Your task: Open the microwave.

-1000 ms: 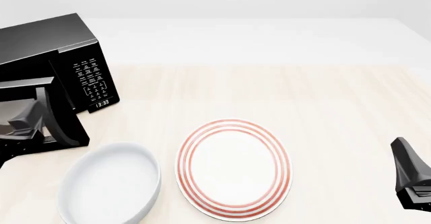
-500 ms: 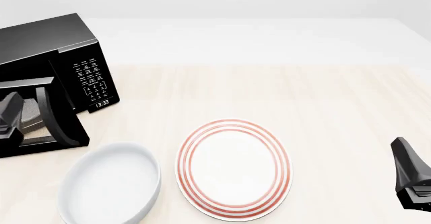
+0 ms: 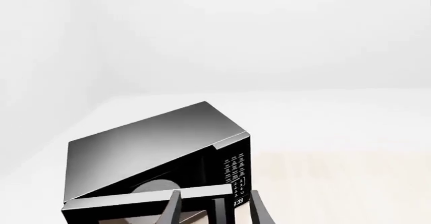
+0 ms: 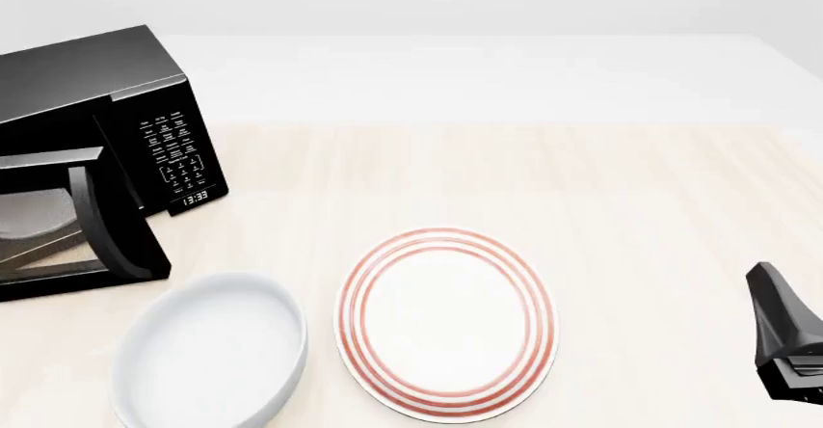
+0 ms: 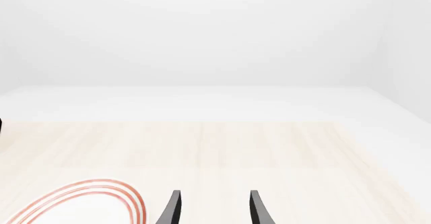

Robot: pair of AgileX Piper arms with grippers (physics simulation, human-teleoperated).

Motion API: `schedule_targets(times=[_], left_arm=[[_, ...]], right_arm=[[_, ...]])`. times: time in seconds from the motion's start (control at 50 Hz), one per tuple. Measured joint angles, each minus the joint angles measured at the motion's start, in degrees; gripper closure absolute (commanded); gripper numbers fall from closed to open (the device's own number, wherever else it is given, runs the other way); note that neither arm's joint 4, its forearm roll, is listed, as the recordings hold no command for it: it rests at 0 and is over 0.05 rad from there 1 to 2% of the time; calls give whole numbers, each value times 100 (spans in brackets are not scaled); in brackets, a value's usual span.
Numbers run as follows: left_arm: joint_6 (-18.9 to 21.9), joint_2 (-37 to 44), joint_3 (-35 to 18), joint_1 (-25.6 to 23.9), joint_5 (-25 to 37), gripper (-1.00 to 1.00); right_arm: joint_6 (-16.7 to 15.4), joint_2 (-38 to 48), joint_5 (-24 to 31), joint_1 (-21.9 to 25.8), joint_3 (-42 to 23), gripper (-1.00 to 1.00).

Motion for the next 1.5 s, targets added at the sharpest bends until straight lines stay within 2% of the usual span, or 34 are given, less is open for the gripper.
schedule_targets(times=[0.4, 0.68, 0.96, 1.5], left_arm=[[398, 354, -1101, -11, 699, -100], [481, 878, -1863, -103, 1166, -100], [266, 1318, -2322, -69, 1442, -100], [-49, 1985, -3052, -25, 2512, -100]], right_arm=[[0, 0, 0, 0, 0, -100], [0, 0, 0, 0, 0, -100], [0, 0, 0, 0, 0, -100], [0, 0, 0, 0, 0, -100]])
